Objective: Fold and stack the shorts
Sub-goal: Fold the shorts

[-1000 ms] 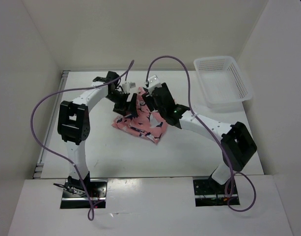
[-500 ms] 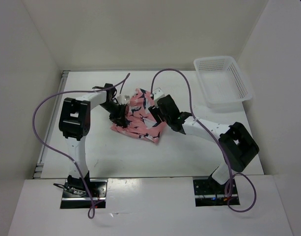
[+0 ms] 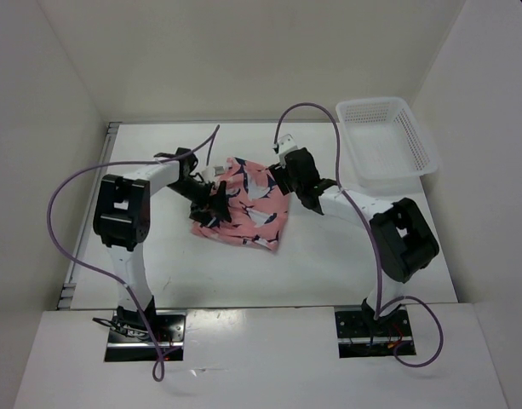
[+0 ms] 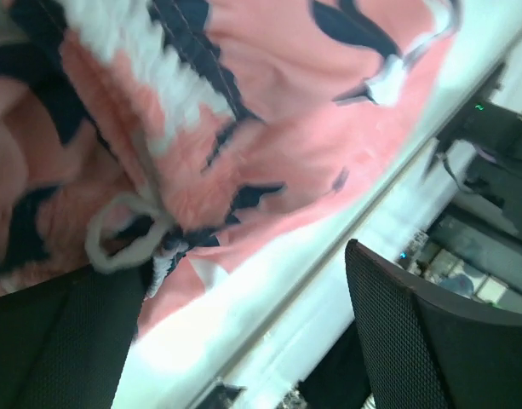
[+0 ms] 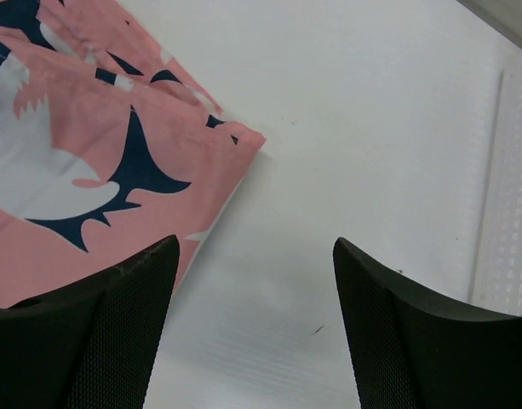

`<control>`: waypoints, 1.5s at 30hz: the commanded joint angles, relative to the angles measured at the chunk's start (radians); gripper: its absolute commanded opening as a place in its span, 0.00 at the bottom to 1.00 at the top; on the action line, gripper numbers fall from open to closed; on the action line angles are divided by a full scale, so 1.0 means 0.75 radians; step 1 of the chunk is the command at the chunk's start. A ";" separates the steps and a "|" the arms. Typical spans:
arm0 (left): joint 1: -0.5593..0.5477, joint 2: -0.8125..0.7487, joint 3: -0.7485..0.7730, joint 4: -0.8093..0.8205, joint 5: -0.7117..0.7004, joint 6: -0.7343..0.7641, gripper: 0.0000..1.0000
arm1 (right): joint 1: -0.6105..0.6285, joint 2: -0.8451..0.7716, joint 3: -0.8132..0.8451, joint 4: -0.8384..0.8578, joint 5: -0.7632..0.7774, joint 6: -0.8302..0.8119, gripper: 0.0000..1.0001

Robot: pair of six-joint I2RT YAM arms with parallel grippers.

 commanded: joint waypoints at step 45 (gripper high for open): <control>0.061 0.525 0.862 0.173 -0.324 0.031 0.63 | -0.013 0.143 0.237 0.116 -0.036 -0.005 0.70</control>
